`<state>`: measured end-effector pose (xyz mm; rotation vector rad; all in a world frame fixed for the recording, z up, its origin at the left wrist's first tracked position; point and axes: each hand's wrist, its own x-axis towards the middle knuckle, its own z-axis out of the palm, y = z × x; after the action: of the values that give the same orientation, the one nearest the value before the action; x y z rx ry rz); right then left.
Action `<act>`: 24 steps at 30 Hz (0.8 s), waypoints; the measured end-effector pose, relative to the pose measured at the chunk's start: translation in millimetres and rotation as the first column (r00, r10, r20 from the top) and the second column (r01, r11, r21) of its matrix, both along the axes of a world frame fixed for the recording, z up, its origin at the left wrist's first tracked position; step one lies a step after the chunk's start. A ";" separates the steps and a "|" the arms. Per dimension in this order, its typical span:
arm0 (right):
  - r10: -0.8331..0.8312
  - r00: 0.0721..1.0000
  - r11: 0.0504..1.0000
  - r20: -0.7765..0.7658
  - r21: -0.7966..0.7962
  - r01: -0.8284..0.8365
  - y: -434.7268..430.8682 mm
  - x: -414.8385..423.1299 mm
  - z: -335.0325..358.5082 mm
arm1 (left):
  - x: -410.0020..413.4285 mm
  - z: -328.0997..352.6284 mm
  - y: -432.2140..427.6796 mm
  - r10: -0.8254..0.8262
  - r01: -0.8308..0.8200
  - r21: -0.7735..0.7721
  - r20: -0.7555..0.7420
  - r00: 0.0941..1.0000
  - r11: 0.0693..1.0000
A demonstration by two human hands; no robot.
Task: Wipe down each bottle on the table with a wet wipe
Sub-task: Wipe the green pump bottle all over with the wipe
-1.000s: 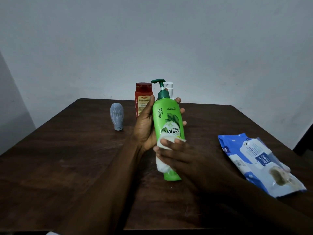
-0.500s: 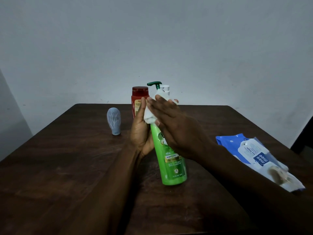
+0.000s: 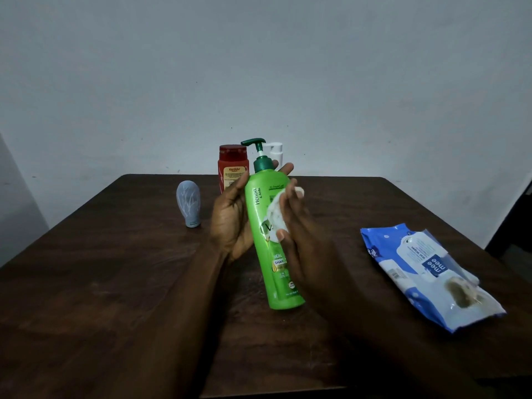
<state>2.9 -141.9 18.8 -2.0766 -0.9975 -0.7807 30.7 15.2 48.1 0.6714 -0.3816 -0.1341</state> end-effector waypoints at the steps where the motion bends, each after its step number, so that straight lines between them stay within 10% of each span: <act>1: 0.002 1.000 0.999 0.020 -0.048 -0.001 -4.6 -5.7 -4.6 | -0.5 0.6 2.1 0.022 -0.022 0.009 0.011 1.000 1.000; 7: -0.021 0.970 0.910 0.240 -0.398 0.118 -30.0 -31.3 -26.0 | -5.7 14.6 12.9 0.116 -0.123 0.130 0.059 0.991 0.984; 16: -0.022 0.962 0.923 0.272 -0.364 0.124 -19.6 -19.4 2.5 | -1.2 58.8 34.7 0.188 -0.214 0.589 0.105 0.976 0.780; 24: 0.047 0.955 0.923 0.291 -0.379 0.071 5.6 15.4 51.7 | 6.4 55.8 43.2 0.224 -0.229 0.632 0.089 0.970 0.740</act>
<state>18.3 -136.3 70.5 -2.3420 -1.3984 -0.9869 37.0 58.4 103.9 1.3979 -0.2499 -0.0229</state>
